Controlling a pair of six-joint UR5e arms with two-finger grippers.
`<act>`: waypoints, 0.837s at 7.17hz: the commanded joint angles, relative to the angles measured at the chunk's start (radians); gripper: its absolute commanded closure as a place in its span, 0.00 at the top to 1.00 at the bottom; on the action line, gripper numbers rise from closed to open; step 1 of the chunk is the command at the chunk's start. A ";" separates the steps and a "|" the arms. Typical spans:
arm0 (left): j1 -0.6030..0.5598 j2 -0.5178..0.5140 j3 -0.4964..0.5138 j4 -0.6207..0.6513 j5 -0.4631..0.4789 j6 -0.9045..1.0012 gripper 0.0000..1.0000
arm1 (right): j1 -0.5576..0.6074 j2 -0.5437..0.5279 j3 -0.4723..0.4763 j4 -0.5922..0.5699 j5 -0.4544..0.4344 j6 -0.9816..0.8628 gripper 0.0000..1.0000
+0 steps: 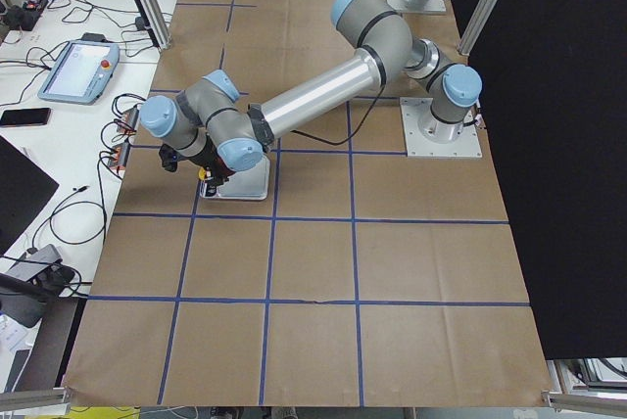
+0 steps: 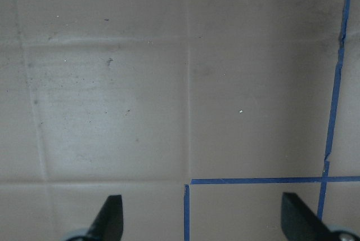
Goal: Weigh mango
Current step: 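Lower the mango onto the white scale and open the left gripper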
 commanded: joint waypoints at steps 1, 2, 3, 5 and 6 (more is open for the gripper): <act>-0.010 0.035 -0.193 0.199 0.007 -0.021 0.19 | 0.000 0.000 0.000 0.000 0.000 0.000 1.00; -0.031 0.054 -0.202 0.197 0.012 -0.022 0.19 | 0.000 0.000 0.000 0.000 0.000 0.000 1.00; -0.044 0.062 -0.202 0.196 0.013 -0.025 0.22 | 0.000 0.000 0.000 0.000 0.000 0.000 1.00; -0.047 0.040 -0.196 0.322 0.007 -0.107 0.99 | 0.000 0.000 0.000 0.000 0.000 0.000 1.00; -0.047 0.051 -0.195 0.330 0.009 -0.102 1.00 | 0.000 0.000 0.000 0.000 0.000 0.000 1.00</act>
